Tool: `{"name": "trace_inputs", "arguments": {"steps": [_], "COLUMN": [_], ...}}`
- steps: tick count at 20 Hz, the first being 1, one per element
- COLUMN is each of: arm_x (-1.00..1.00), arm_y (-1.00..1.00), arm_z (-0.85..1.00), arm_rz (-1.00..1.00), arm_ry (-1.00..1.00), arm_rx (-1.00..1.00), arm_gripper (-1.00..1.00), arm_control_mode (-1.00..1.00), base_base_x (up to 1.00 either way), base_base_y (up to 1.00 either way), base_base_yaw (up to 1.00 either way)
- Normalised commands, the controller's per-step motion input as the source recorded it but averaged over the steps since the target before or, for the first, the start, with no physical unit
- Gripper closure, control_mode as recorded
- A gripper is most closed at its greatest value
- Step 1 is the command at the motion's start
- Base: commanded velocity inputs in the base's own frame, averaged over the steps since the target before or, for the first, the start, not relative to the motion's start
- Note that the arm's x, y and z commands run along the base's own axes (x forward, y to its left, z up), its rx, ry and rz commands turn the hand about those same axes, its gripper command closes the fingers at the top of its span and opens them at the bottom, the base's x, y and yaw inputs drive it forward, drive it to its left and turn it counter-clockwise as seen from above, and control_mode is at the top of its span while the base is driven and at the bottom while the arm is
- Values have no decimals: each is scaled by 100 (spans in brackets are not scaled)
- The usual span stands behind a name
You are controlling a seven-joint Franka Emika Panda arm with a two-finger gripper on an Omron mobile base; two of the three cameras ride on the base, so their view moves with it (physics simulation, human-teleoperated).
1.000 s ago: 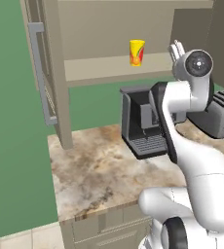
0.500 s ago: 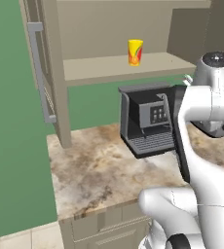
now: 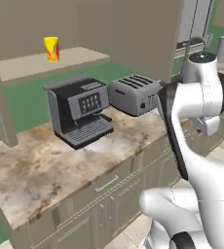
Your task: Move the cup from next to the sink to the open cabinet. Then, move the bowl with the mango to the fridge to clear the area for faucet cleaning.
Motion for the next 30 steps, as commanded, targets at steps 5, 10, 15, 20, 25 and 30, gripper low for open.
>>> {"name": "trace_inputs", "arguments": {"steps": [5, 10, 15, 20, 25, 30], "arm_x": [0, 0, 0, 0, 0, 0], "arm_y": [0, 0, 0, 0, 0, 0], "arm_z": [0, 0, 0, 0, 0, 0], "arm_rz": [0, 0, 0, 0, 0, 0], "arm_ry": [0, 0, 0, 0, 0, 0], "arm_rx": [0, 0, 0, 0, 0, 0], "arm_gripper": [-100, -100, -100, -100, -100, -100], "arm_control_mode": [100, 100, 100, 100, 100, 100], "base_base_x": [-4, 79, 100, 100, 100, 100], "base_base_y": [-41, -98, -98, -51, -31, -4], "base_base_yaw": [-90, -59, -33, -2, 0, 0]}}
